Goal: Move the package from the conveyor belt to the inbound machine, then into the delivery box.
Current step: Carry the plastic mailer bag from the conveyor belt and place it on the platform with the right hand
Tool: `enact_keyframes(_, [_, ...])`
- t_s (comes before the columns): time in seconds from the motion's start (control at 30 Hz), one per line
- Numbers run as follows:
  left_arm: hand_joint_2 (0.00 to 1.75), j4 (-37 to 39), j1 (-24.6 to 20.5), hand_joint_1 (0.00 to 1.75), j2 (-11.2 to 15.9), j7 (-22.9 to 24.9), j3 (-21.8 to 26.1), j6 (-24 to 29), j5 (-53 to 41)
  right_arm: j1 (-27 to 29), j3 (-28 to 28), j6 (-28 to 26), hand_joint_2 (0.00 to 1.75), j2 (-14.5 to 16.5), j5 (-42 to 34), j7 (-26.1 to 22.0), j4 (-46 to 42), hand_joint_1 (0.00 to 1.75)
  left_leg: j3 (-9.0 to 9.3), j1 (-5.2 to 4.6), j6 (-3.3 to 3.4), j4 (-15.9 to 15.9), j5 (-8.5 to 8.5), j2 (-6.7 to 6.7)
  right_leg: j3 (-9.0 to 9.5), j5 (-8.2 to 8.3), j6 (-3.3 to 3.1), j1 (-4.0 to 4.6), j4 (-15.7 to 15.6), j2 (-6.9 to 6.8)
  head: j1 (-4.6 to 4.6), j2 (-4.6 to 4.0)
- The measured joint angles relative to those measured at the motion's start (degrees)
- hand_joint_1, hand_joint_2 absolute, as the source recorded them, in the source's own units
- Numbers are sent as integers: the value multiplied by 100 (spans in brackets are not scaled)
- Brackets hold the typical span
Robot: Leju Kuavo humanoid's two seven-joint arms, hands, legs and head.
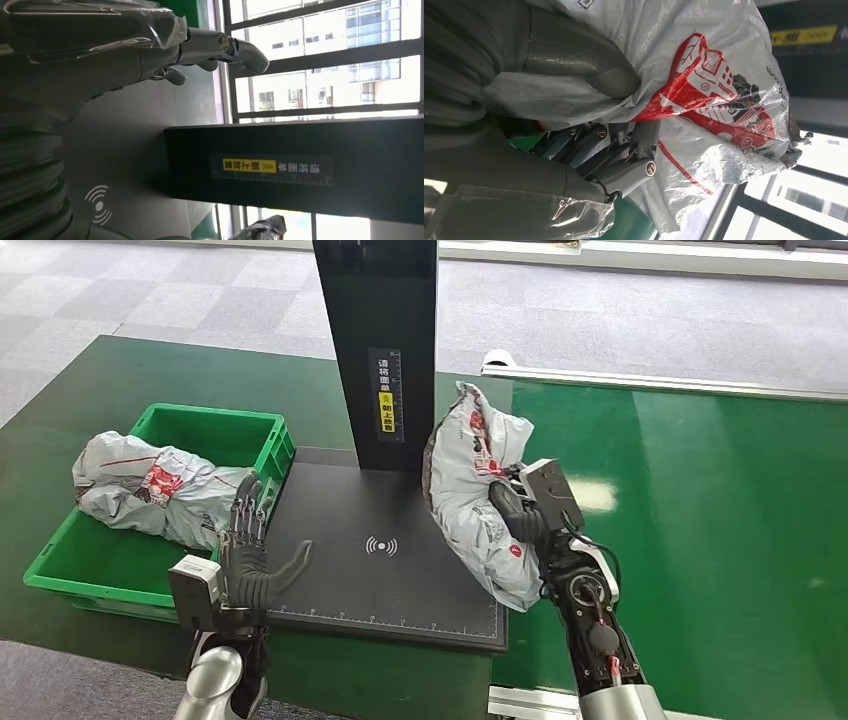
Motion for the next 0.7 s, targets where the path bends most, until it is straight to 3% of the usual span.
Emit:
enact_keyframes(0.1, [175,9,-117,0,31,44,77,51,19,-383,183,68,175,186,40,32,625,175,-3,0,0,0,0,0,-4,0,0,0,0,-2,0,0])
enact_keyframes(0.13, [175,10,-141,0,37,51,94,62,20,-471,234,73,175,236,55,33,773,167,-5,0,0,0,0,-1,-5,-1,0,0,0,-3,0,0])
enact_keyframes(0.2, [175,13,-171,0,42,63,120,81,23,-606,325,77,175,321,89,35,1024,117,-8,0,-1,0,0,-1,-8,-1,0,0,0,-2,1,0])
enact_keyframes(0.27, [175,13,-182,0,44,76,135,90,25,-687,397,79,175,375,133,45,1203,41,-10,0,-1,0,0,-1,-10,-1,0,0,0,-1,2,0])
enact_keyframes(0.33, [175,13,-185,0,43,85,141,94,25,-720,432,78,175,398,159,54,1283,9,-11,-1,-1,0,0,-1,-11,-1,0,0,0,-1,1,0])
enact_keyframes(0.7, [175,13,-182,0,22,139,196,100,9,-946,768,172,175,463,403,50,1933,0,-13,0,-1,1,0,-1,-14,0,0,0,0,-2,1,0])
